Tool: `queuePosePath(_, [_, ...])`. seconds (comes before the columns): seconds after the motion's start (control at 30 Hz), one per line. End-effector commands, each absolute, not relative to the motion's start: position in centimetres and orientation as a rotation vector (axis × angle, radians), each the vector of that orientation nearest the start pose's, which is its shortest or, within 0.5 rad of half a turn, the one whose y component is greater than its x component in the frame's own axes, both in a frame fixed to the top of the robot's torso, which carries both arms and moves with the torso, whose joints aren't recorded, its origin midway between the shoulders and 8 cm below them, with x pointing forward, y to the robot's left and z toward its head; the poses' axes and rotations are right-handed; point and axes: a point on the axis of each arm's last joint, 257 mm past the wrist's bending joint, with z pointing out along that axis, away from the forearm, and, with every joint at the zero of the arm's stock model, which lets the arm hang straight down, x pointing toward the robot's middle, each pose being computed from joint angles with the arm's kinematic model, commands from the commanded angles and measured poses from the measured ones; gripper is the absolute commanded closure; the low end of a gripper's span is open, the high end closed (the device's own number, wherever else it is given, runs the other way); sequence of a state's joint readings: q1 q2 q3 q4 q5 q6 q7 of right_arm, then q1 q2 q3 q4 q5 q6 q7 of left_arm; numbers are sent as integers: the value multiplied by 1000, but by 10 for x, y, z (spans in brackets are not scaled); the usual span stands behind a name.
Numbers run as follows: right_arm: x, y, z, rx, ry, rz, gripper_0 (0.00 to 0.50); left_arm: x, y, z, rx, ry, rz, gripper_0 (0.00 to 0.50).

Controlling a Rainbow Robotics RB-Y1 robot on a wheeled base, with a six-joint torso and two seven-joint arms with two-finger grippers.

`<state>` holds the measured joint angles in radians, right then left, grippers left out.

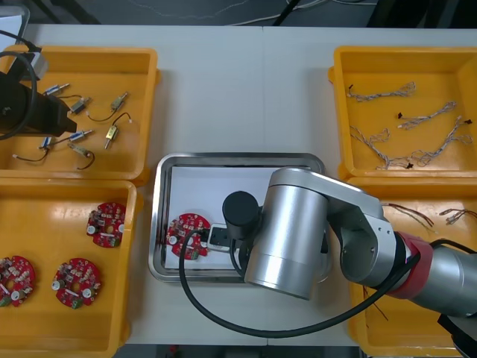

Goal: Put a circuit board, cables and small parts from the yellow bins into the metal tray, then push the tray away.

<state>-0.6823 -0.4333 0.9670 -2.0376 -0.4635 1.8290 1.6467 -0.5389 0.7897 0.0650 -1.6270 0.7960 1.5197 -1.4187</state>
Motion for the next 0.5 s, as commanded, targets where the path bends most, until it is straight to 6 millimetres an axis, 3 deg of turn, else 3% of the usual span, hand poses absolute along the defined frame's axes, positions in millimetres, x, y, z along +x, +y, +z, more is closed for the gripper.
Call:
queuePosePath(0.03, [346,-36,-302,-1847,2137,-328,500,544,363,-118,179,2434,4,8])
queuePosePath(0.17, [354,-34,-310,-1827,2138,-316,500,547,371,-110,230,2417,63,5])
queuePosePath(0.4, [356,-40,-317,-1826,2151,-329,500,549,385,-113,224,2426,112,5])
queuePosePath(0.47, [356,-41,-317,-1828,2149,-334,451,551,388,-114,227,2430,110,5])
queuePosePath(0.5, [357,-40,-316,-1832,2142,-336,382,554,390,-116,244,2430,115,5])
